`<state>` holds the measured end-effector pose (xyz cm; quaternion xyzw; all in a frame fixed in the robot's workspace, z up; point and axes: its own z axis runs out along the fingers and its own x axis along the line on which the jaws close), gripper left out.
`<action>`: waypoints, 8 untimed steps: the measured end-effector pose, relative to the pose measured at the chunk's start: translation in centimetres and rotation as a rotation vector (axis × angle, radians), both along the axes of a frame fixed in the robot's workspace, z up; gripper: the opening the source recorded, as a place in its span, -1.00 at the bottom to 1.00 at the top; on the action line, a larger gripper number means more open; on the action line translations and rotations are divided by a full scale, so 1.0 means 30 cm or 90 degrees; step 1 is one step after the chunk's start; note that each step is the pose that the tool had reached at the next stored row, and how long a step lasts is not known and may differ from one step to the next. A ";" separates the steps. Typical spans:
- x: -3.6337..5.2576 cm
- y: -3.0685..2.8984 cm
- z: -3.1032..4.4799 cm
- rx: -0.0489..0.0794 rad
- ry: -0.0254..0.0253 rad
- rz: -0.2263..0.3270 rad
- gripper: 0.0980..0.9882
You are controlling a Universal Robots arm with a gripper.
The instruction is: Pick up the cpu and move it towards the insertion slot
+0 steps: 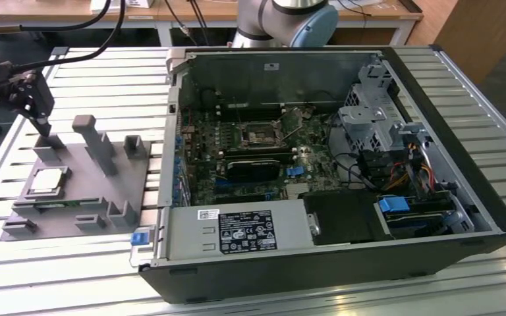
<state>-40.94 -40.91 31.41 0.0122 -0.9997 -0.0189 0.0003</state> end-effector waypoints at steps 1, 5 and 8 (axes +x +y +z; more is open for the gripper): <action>0.000 0.000 -0.001 0.000 0.0000 0.000 0.40; 0.000 0.000 -0.004 0.000 0.0000 0.000 0.40; 0.000 0.000 -0.006 0.000 0.0000 0.000 0.40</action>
